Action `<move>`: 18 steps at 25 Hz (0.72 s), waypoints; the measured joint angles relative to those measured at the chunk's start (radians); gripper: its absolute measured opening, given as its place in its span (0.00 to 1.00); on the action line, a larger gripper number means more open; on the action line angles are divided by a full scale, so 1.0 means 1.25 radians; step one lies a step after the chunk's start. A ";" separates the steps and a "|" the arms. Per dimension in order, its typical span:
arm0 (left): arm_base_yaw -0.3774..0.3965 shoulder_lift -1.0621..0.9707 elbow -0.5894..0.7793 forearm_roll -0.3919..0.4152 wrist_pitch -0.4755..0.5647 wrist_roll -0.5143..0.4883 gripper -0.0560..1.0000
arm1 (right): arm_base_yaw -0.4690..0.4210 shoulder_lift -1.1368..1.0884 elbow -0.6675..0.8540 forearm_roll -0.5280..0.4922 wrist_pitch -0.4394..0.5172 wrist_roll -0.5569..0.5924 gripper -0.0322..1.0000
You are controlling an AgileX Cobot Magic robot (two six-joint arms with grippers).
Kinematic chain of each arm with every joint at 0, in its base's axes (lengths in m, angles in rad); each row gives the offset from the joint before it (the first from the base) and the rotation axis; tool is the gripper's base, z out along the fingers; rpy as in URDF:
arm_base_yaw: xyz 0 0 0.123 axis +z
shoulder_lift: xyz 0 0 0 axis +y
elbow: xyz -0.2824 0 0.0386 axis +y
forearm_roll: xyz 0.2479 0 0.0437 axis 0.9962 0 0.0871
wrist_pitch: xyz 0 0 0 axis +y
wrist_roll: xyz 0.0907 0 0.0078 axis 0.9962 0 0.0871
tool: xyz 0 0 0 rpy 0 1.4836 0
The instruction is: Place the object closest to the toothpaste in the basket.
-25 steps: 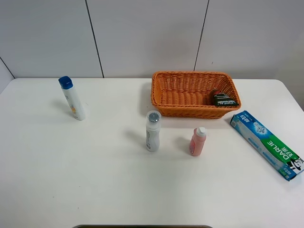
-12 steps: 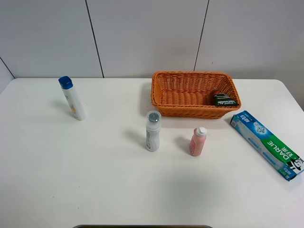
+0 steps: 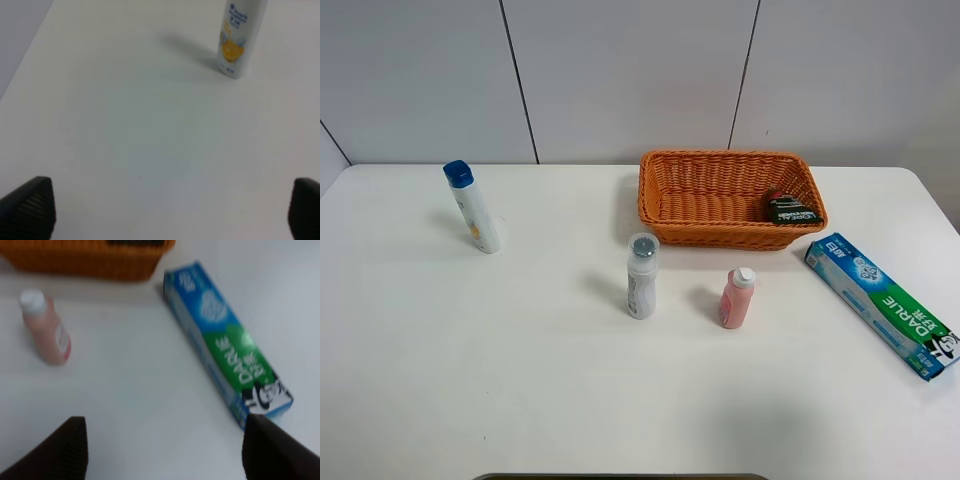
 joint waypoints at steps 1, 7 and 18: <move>0.000 0.000 0.000 0.000 0.000 0.000 0.94 | 0.000 -0.014 0.000 -0.002 -0.009 0.000 0.68; 0.000 0.000 0.000 0.000 0.000 0.000 0.94 | 0.000 -0.077 0.023 -0.012 -0.029 0.000 0.68; 0.000 0.000 0.000 0.000 0.000 0.000 0.94 | 0.000 -0.078 0.024 -0.019 -0.030 0.001 0.68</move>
